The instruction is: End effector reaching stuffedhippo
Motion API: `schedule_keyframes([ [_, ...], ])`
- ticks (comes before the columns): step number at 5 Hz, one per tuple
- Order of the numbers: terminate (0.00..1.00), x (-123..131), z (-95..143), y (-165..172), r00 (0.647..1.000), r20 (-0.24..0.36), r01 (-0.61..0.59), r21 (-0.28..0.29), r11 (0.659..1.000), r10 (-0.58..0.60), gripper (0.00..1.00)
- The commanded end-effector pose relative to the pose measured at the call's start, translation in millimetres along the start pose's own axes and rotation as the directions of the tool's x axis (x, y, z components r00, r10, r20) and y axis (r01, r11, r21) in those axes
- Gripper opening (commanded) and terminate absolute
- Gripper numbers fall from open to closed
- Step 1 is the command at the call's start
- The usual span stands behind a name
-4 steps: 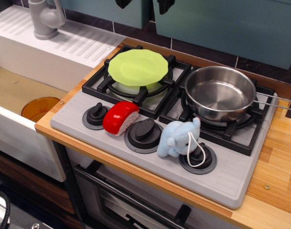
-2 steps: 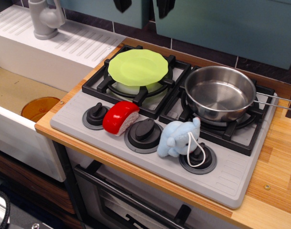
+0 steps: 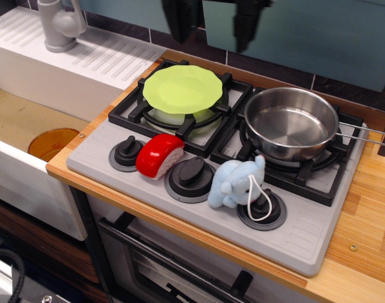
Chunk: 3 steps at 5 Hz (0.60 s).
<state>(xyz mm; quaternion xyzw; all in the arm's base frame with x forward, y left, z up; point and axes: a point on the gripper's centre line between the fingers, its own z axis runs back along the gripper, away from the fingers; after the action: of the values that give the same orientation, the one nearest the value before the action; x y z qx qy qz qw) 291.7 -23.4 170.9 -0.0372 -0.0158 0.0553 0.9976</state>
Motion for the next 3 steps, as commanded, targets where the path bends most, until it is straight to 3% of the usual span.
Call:
schedule_keyframes([
  [1, 0.00, -26.1, -4.6, -17.1, 0.996, 0.089, -0.030, 0.007, 1.000, 0.029, 1.00],
  [3, 0.00, -38.8, -42.9, -26.1, 0.986, 0.162, -0.039, 0.001, 0.999, 0.038, 1.00],
])
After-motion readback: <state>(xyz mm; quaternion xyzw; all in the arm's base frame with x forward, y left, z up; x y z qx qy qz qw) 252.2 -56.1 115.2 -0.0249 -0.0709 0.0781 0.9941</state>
